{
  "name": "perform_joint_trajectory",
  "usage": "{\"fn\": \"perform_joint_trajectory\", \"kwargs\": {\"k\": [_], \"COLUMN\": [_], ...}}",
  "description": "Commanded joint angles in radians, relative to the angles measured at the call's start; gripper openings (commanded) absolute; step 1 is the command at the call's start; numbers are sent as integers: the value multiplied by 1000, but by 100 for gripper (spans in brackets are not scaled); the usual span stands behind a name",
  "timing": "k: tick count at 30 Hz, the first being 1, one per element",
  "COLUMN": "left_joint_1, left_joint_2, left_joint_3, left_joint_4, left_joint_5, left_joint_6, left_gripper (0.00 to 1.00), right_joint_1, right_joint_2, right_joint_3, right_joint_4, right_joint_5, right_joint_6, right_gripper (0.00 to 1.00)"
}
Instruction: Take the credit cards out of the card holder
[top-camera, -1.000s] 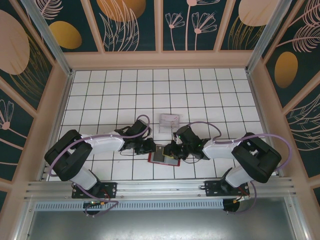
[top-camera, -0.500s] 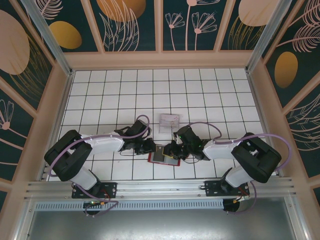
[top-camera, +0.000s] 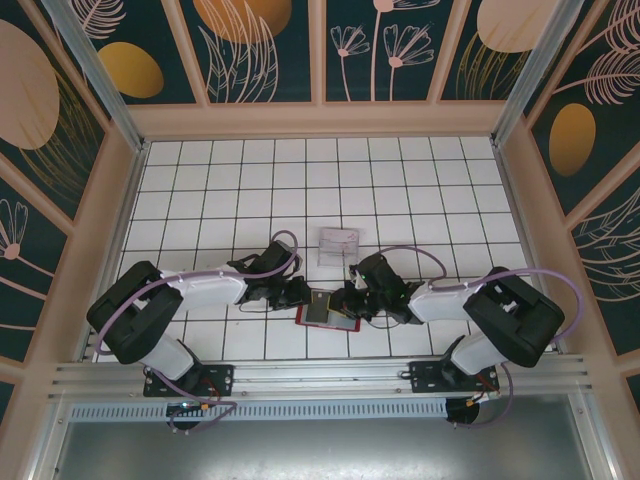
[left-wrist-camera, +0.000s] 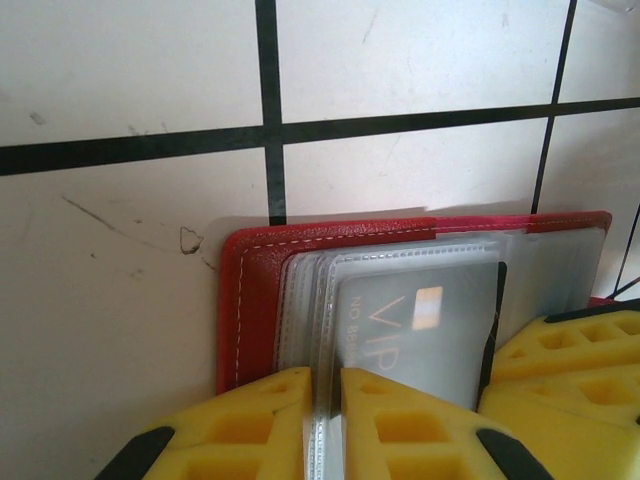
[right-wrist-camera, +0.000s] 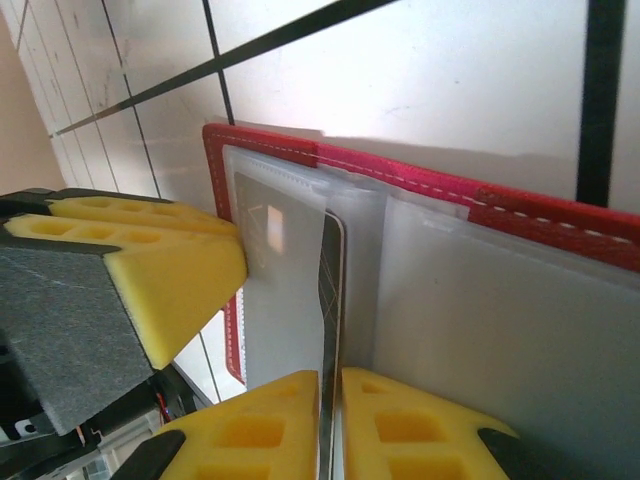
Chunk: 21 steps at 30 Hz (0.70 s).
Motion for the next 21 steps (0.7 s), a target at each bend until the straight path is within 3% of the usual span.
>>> {"fn": "perform_joint_trajectory", "kwargs": {"k": [1,11,21], "left_joint_1": [-9,-9,-9], "left_joint_2": [39,38,32], "left_joint_3": [-52,-50,-47], "left_joint_4": [-134,-150,-165], "left_joint_5": [-54,-65,-77], "left_joint_6": [-10,-5,-7], "left_gripper": [17,17,17], "right_joint_1": [-7,-9,-50], "right_joint_2": [-12,-43,-115], "right_joint_3": [8,-21,-63], "right_joint_4": [128,77,3], "right_joint_5": [10,29,28], "right_joint_6": [9,8,-9], "right_gripper": [14,11,2]}}
